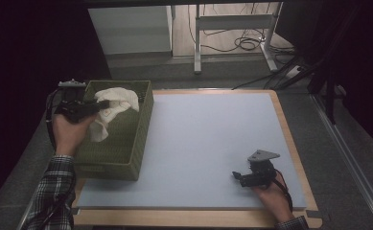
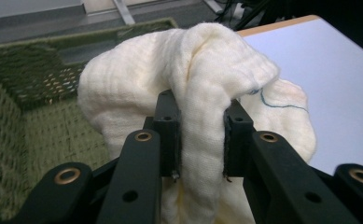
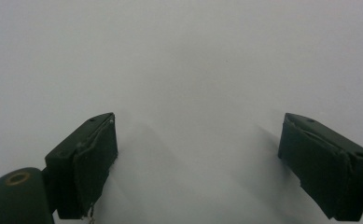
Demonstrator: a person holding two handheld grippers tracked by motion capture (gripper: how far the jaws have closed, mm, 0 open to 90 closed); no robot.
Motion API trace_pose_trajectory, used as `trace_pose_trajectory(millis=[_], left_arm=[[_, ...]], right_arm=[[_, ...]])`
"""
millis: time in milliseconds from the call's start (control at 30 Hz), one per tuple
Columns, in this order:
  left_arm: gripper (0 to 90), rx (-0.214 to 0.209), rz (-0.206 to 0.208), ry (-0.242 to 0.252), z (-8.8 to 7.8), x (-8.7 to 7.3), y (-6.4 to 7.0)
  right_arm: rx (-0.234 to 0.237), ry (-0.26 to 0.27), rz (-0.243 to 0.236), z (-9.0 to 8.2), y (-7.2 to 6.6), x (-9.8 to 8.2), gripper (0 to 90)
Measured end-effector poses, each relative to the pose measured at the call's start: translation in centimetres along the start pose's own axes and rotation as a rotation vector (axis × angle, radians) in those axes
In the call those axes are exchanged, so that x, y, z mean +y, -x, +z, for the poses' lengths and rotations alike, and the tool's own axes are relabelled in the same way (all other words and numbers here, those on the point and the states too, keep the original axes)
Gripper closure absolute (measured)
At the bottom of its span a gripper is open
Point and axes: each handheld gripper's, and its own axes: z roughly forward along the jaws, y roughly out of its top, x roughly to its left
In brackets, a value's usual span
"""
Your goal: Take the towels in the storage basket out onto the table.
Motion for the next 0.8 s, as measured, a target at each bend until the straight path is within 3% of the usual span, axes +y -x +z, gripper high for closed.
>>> trace_pose_trajectory(millis=[267, 800], left_arm=[[73.1, -0.055, 0.019, 0.018, 0.5, 0.8, 1.7], [72.6, -0.133, 0.107, 0.018, 2.1, 2.6, 6.4]], right_arm=[[0.000, 0.000, 0.000, 0.0, 0.0, 0.0, 11.9], [0.001, 0.000, 0.001, 0.0, 0.0, 0.0, 11.9]])
